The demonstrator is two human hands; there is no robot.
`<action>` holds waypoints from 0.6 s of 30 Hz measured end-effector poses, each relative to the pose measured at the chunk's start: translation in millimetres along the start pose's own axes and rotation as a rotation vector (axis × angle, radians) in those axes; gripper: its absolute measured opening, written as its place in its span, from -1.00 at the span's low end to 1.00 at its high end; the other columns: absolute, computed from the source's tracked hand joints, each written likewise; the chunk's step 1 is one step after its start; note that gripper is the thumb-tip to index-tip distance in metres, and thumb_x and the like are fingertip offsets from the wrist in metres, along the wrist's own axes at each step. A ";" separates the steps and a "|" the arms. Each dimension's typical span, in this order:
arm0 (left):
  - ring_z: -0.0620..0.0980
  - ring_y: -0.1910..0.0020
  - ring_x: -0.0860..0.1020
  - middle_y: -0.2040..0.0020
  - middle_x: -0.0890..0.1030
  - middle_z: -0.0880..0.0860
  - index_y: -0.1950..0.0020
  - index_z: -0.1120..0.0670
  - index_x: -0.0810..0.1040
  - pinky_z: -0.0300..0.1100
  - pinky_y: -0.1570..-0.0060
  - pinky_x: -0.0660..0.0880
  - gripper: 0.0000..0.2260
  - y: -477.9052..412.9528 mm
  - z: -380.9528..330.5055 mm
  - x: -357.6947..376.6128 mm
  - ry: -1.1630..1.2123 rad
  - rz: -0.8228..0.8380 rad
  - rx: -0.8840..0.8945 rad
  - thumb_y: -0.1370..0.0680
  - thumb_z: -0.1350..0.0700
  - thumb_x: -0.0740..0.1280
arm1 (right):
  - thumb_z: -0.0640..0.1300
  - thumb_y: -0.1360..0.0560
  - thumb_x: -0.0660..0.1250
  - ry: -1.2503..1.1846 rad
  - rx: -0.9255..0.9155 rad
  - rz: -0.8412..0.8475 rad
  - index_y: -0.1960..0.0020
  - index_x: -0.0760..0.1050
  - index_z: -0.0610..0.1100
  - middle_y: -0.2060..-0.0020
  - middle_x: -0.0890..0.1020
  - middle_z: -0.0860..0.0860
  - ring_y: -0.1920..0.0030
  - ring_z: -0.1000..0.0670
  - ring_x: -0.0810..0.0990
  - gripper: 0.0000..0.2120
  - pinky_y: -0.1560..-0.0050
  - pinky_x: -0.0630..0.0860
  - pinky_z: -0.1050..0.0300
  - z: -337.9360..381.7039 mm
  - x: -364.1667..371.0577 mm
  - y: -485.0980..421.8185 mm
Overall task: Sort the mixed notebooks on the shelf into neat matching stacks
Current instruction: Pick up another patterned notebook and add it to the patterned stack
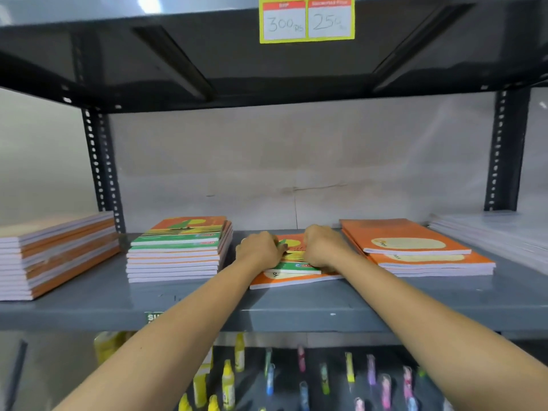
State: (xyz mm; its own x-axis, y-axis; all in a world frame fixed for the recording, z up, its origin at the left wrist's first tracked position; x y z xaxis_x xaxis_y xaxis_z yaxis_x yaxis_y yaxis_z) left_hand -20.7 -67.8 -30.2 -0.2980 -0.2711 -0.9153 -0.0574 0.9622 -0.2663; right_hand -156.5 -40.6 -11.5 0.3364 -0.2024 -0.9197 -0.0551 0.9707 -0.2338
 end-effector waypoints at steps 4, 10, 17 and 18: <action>0.16 -0.15 0.55 -0.19 0.59 0.12 -0.16 -0.09 0.55 0.05 -0.15 0.51 -0.66 9.2 0.1 -14.0 0.170 -0.139 0.004 -0.46 -0.20 0.31 | -0.30 -0.39 0.29 -0.449 0.152 -0.067 -0.14 0.53 -0.15 -0.10 0.61 -0.10 -0.12 -0.14 0.59 -0.67 -0.09 0.57 0.07 -20.7 -0.9 -7.6; 0.22 -0.19 0.52 -0.31 0.41 0.14 -0.32 -0.01 0.50 0.00 -0.18 0.45 -0.54 29.5 -10.1 -48.1 0.361 -0.421 0.075 -0.47 -0.15 0.36 | -0.48 -0.34 0.33 -0.967 0.167 -0.286 -0.33 0.47 -0.15 -0.31 0.53 -0.16 -0.27 -0.13 0.55 -0.41 -0.25 0.53 -0.07 -26.6 -19.2 -8.1; 0.25 -0.20 0.48 -0.27 0.37 0.18 -0.33 0.02 0.49 0.02 -0.22 0.42 -0.55 38.9 10.5 -99.0 0.334 -0.572 0.030 -0.50 -0.14 0.32 | -0.48 -0.39 0.30 -1.115 0.027 -0.422 -0.23 0.56 -0.21 0.05 0.66 -0.04 -0.05 -0.11 0.65 -0.55 -0.15 0.59 -0.09 27.7 -44.6 -7.6; 0.26 -0.18 0.48 -0.25 0.38 0.19 -0.31 0.03 0.50 0.02 -0.21 0.42 -0.56 39.8 19.1 -110.9 0.316 -0.593 0.026 -0.50 -0.13 0.32 | -0.47 -0.39 0.30 -1.140 0.004 -0.428 -0.22 0.57 -0.22 0.07 0.64 -0.04 -0.03 -0.12 0.65 -0.57 -0.13 0.60 -0.10 41.5 -46.7 -9.9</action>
State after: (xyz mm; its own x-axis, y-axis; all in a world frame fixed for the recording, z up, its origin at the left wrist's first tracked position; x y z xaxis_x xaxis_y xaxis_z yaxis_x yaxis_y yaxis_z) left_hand 28.3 0.0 54.9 -0.4877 -0.7289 -0.4804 -0.2754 0.6507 -0.7076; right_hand -132.7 -35.4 46.8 0.9596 -0.2790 0.0361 0.2651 0.8542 -0.4474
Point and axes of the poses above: each hand's wrist, its own y-axis away from the middle knuckle, its own x-axis out of the palm, z = x × y, the point moved 6 cm from there along -y, towards the middle knuckle
